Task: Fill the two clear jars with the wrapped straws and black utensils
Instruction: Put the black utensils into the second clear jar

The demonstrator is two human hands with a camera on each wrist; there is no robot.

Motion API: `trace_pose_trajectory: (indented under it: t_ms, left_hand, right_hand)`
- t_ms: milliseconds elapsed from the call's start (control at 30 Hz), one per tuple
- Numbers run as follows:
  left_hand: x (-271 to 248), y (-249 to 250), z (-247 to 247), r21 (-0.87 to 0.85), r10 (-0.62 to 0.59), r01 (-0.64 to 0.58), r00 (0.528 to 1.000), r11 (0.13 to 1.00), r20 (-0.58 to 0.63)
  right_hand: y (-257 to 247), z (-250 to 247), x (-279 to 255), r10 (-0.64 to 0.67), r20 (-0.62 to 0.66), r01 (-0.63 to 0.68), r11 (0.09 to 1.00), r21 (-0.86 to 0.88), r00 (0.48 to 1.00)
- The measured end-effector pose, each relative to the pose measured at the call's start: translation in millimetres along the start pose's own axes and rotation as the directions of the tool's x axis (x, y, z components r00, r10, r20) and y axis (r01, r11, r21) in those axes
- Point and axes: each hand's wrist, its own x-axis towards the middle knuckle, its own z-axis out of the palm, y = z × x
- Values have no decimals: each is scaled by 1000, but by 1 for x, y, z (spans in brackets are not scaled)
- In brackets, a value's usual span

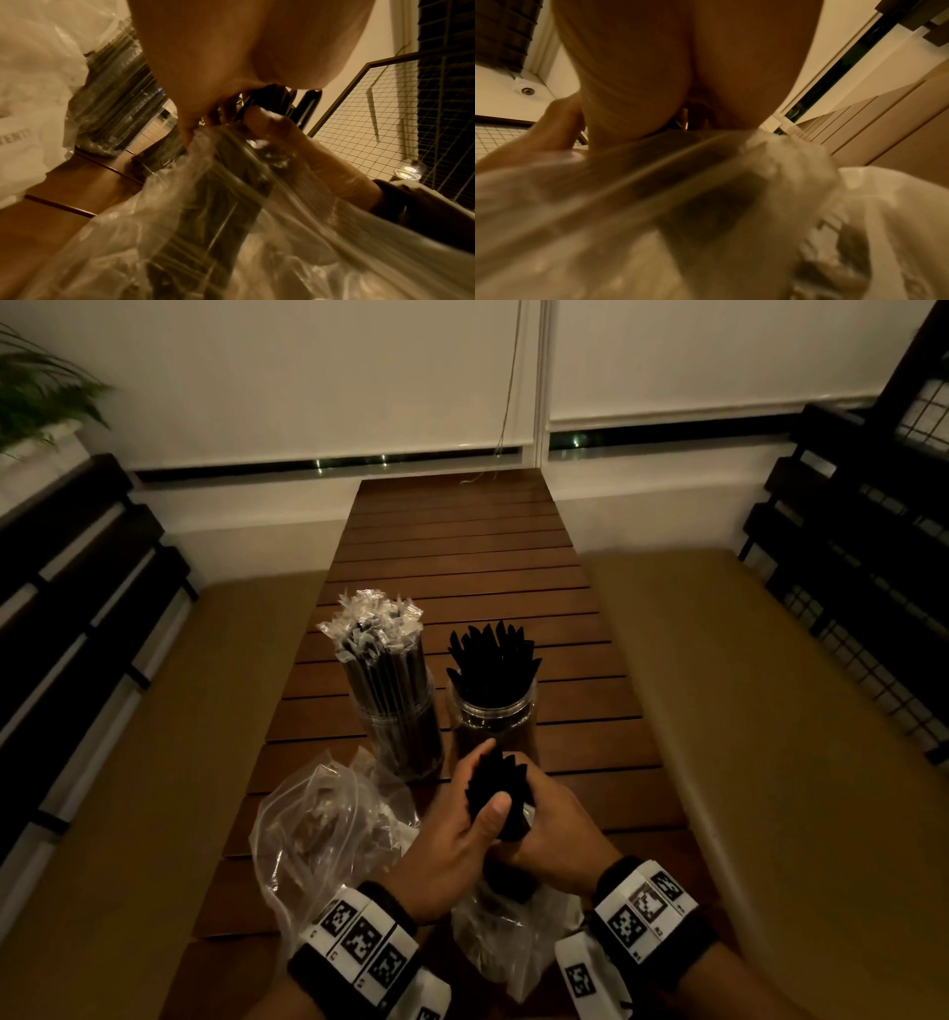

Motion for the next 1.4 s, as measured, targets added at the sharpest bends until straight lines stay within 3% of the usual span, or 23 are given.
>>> trace_pose_trajectory:
  t_ms: [133,333,467,600,733,800,900,1033,1300,1400]
  left_hand:
    - [2,0,0,79,9,-11,999,997,32]
    - [7,12,-8,-63,46,-37,987,997,154]
    - [22,16,-25,79,32,-41,993,996,111]
    - [38,26,-42,318,61,-53,998,947,-14]
    - [40,26,-38,448,-7,-85,980,890,200]
    - [37,25,-23,466,20,-146,964,873,266]
    - [37,21,-10,492,93,-197,970,848,226]
    - [43,20,-14,495,90,-168,980,852,179]
    - [55,27,-19,601,107,-194,978,776,177]
    - [61,25,-30,617,130,-116,991,779,24]
  right_hand:
    - [1,2,-3,-6,-96,14,996,90,995]
    - [13,-6,-6,50,-151,-16,975,221,987]
    - [13,-25,-10,61,-150,-26,974,223,987]
    - [17,-38,-16,77,-168,-44,980,192,983]
    - [20,-42,-19,97,-171,-61,976,208,981]
    - [18,-40,-19,102,-160,-64,973,223,982]
    - [16,-36,-17,99,-151,-60,968,244,984]
    - [14,-38,-14,76,-176,-33,972,235,981]
    - [5,-43,-10,13,-236,29,984,174,972]
    - [0,-50,-16,26,-265,16,988,156,964]
